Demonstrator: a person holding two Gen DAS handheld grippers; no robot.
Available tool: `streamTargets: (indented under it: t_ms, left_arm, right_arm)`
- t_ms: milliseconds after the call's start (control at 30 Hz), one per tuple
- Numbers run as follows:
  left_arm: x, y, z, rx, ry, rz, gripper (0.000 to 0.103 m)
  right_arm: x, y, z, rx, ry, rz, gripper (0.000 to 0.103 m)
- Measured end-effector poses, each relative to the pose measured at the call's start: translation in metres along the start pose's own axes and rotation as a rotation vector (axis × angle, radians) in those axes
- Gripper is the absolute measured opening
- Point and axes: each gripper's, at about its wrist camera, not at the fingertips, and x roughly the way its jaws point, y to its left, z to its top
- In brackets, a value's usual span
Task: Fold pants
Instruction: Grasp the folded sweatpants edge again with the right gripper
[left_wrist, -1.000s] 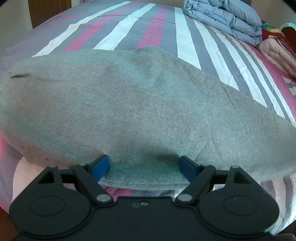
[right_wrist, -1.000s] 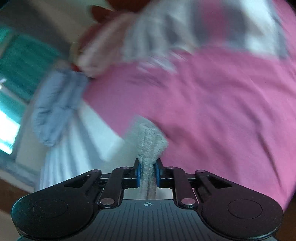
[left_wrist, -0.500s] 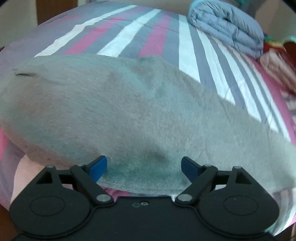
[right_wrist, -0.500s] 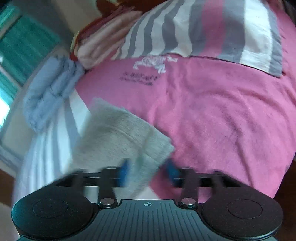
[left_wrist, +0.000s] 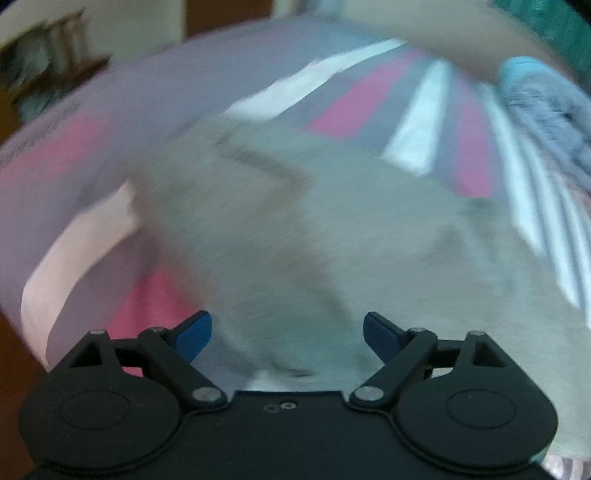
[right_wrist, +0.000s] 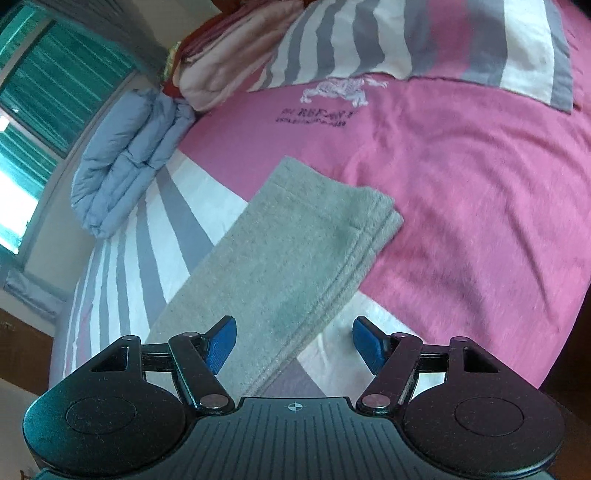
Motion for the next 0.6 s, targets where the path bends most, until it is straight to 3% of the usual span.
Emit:
streamTargets:
  t_ms: [33, 100, 233, 467, 600]
  left_arm:
    - [0.007, 0.008, -0.001, -0.03, 0.025, -0.013, 0.083]
    - [0.003, 0.012, -0.003, -0.051, 0.0, -0.029, 0.079]
    - [-0.017, -0.009, -0.011, 0.033, -0.055, -0.071, 0.079]
    - [-0.032, -0.067, -0.027, 0.137, -0.067, -0.154, 0.083]
    - [-0.038, -0.097, -0.038, 0.195, -0.06, -0.217, 0.084]
  right_arm:
    - [0.002, -0.001, -0.001, 0.0, 0.006, -0.008, 0.069]
    - [0.005, -0.001, 0.0, 0.007, 0.009, -0.017, 0.069]
    - [0.005, 0.005, 0.003, -0.018, 0.012, -0.025, 0.069]
    - [0.013, 0.002, 0.007, -0.024, 0.033, -0.058, 0.069]
    - [0.003, -0.009, 0.011, 0.052, -0.039, -0.09, 0.062]
